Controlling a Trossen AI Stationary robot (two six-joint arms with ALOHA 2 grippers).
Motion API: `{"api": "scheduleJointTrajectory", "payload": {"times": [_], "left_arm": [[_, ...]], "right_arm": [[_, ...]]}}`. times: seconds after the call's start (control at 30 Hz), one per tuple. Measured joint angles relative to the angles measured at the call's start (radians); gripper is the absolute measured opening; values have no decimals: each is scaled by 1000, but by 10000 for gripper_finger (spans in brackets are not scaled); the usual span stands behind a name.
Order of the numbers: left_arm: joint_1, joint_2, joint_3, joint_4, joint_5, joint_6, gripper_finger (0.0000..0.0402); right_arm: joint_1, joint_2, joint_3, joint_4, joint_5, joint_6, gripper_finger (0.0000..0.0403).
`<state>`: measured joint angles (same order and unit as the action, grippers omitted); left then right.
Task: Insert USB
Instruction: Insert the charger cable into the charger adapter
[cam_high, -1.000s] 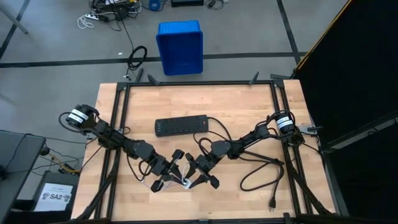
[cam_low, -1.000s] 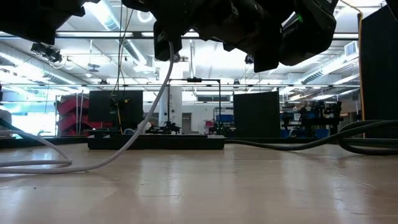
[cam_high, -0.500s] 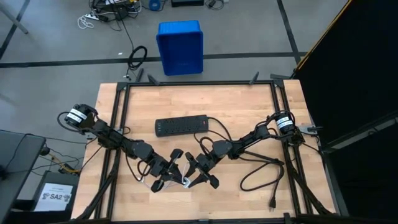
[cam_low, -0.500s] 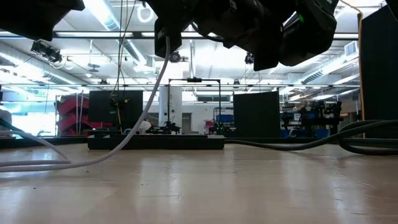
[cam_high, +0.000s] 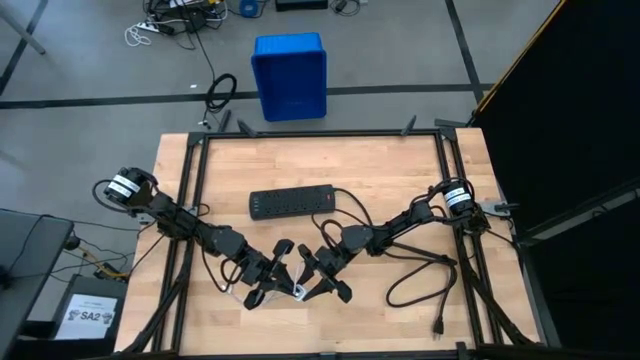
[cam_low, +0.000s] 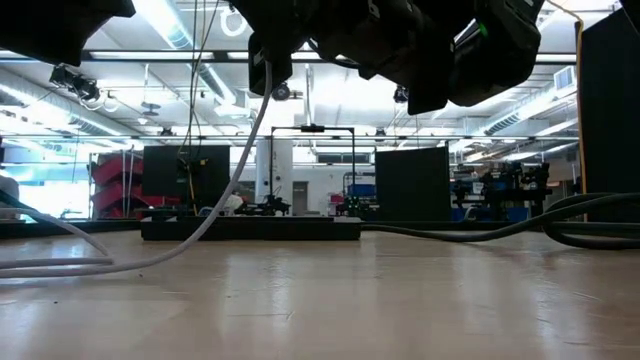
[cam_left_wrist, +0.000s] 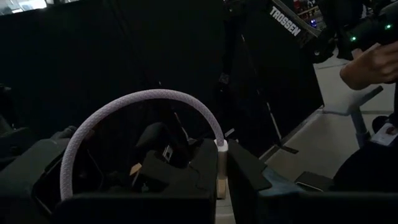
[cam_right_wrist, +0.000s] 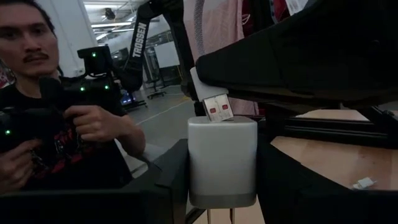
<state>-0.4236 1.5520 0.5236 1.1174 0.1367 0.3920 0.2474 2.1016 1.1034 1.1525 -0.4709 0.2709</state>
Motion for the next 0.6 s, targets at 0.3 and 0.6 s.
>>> {"api": "scheduleJointTrajectory", "payload": {"times": [0.3,0.6], "left_arm": [[2,0,2,30,7,-3,0],[-1,1,1,44,36,-39,0]], "right_arm": [[-2,8,0,67,-16,-29,112],[-2,8,1,65,-42,-75,112]]}}
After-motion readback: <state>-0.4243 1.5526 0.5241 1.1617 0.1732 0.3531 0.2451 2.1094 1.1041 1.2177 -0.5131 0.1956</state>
